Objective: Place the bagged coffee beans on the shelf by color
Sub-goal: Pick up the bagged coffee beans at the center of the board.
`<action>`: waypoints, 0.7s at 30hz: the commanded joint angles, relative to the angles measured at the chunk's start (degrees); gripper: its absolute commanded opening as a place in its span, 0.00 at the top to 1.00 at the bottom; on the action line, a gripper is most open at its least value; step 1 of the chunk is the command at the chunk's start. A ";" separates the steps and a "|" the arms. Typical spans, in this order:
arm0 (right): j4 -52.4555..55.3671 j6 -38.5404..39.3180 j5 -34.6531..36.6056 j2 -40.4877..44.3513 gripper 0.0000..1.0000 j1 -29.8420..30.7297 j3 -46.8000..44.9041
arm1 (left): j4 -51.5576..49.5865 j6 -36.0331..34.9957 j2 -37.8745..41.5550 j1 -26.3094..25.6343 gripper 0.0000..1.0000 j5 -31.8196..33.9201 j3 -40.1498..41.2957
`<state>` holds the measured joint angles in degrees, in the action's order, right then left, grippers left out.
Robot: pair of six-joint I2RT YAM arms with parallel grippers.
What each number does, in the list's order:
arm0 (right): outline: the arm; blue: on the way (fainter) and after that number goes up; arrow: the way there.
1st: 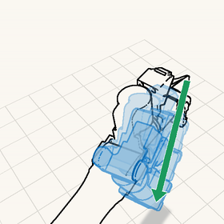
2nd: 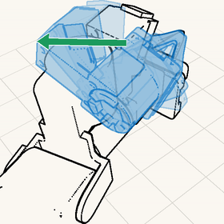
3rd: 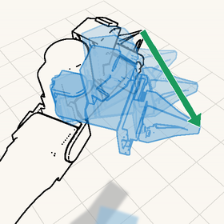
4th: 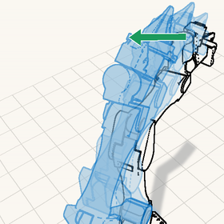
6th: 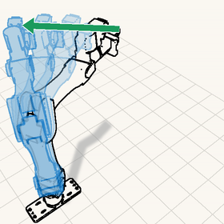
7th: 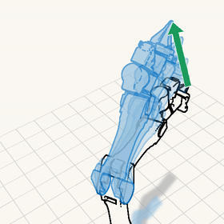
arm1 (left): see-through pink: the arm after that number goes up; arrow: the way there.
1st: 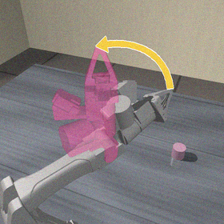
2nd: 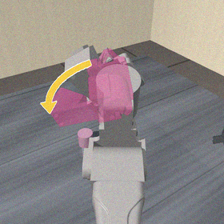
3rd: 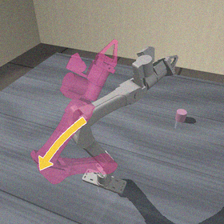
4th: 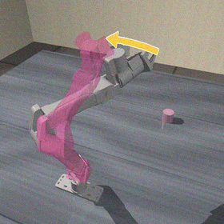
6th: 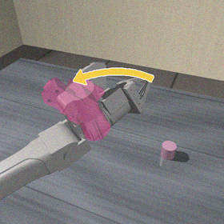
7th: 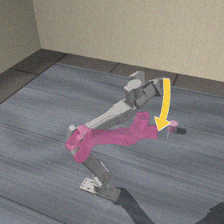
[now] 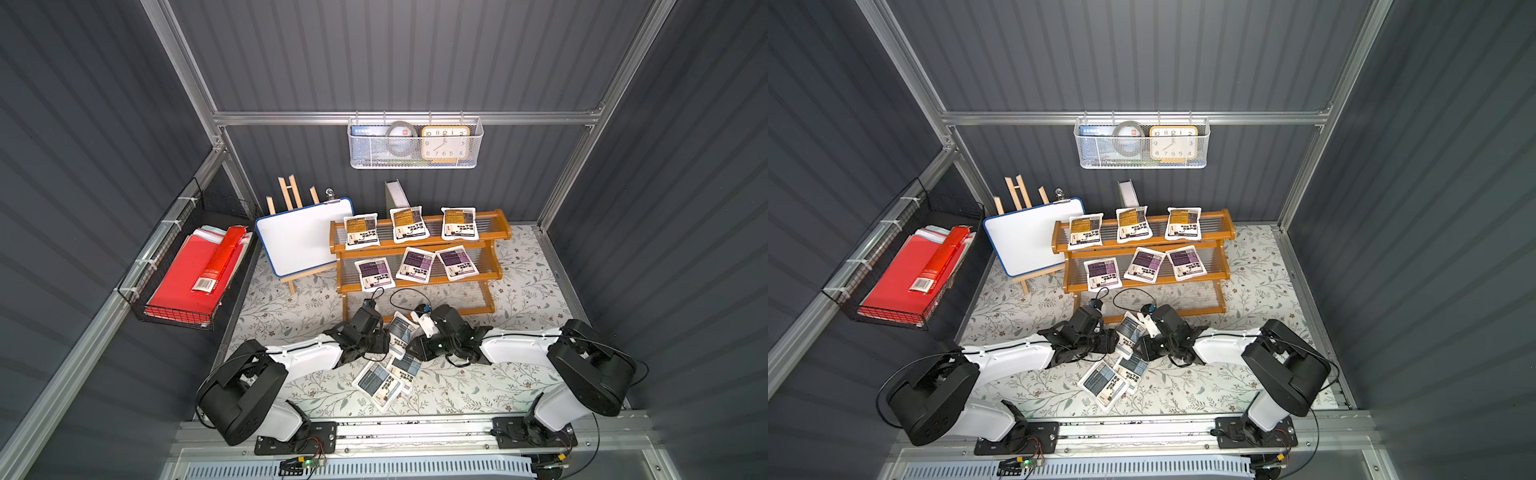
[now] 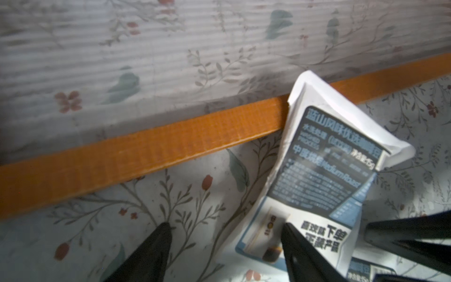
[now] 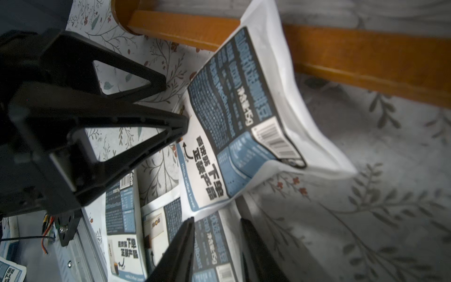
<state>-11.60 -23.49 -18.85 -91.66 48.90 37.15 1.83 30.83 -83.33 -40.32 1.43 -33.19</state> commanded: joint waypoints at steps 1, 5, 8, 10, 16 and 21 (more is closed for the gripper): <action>-1.54 1.56 -1.83 -2.03 0.65 -0.04 1.73 | 0.09 -3.26 -2.40 0.07 0.25 -2.75 -0.11; -2.06 1.83 -2.10 -3.37 0.67 -0.13 2.23 | 0.77 -3.85 -2.89 0.06 0.29 -4.42 -0.12; -2.68 1.73 -2.41 -4.17 0.70 -0.53 2.23 | 1.08 -4.89 -3.64 0.09 0.34 -5.97 -0.52; -2.99 1.53 -2.86 -4.53 0.72 -0.82 2.23 | 1.42 -5.46 -4.52 0.10 0.43 -7.58 -0.79; -4.11 1.51 -3.16 -3.75 0.74 -1.15 1.63 | 1.54 -6.16 -6.19 0.08 0.79 -9.39 -1.49; -5.08 1.25 -3.21 -3.36 0.77 -1.47 1.17 | 1.05 -6.31 -5.78 0.07 0.87 -10.24 -1.42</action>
<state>-13.72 -22.44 -20.71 -95.70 47.33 38.35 5.87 25.30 -87.59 -39.90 -5.34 -34.50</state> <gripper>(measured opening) 0.234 0.145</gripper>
